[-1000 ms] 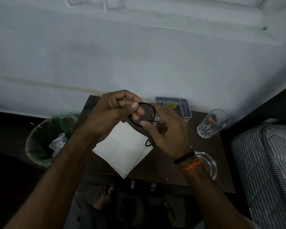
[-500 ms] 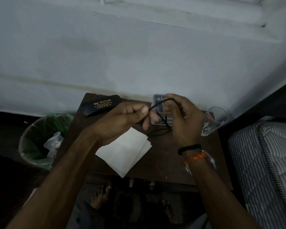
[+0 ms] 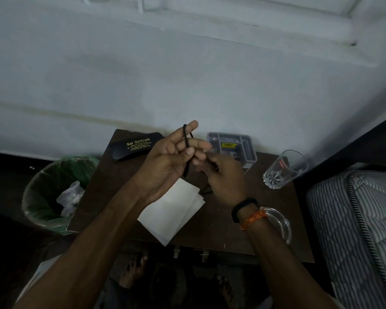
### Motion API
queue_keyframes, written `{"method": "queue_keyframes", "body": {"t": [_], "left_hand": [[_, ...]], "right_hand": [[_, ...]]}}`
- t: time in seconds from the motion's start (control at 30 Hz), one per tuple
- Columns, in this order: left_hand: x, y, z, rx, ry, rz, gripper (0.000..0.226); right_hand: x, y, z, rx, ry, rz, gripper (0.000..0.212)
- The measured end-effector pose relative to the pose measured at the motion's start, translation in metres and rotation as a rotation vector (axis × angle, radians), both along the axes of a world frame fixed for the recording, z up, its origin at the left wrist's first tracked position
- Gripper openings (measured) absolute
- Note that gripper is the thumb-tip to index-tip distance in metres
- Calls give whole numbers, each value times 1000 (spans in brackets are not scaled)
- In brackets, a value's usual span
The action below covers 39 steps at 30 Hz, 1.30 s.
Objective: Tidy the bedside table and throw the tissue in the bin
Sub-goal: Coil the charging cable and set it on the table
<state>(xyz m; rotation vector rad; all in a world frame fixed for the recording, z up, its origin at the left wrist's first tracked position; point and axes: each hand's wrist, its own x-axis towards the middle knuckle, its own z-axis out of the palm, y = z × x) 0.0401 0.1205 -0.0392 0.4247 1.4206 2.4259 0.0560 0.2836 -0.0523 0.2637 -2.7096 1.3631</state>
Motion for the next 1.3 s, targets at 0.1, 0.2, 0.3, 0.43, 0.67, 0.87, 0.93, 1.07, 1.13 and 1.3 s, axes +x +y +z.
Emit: {"method": "queue_keyframes", "body": {"t": [0.1,0.2,0.3,0.43,0.67,0.87,0.93,1.07,1.13,1.3], "left_hand": [[-2,7,-6,-25,24,77,56],[-5,11,-9,-36,37,140,50],[-7,11,-10,-74,33,255,40],[-6,15,-8,-62,-34,445,34],[-5,15,-19,-383,167,534,38],[-7,15,-29,-580,390,412,45],[-6,13,-29,-708,516,389,39],[-5,8,-27,-883,725,368,30],[-6,5,-26,-895,753,352,30],[-9,2,-25,-901,700,239,32]], "right_hand": [[0,-3,-6,89,-23,46,19],[-1,-4,-12,139,-16,74,18],[-1,-4,-11,177,13,92,18],[-1,-4,-13,286,53,107,18],[1,-8,-9,378,146,97,13],[2,-9,-11,492,169,152,22],[2,-7,-9,468,189,141,22],[2,0,-2,354,295,16,18],[0,5,-4,353,298,-32,27],[-3,8,-5,388,379,-61,32]]}}
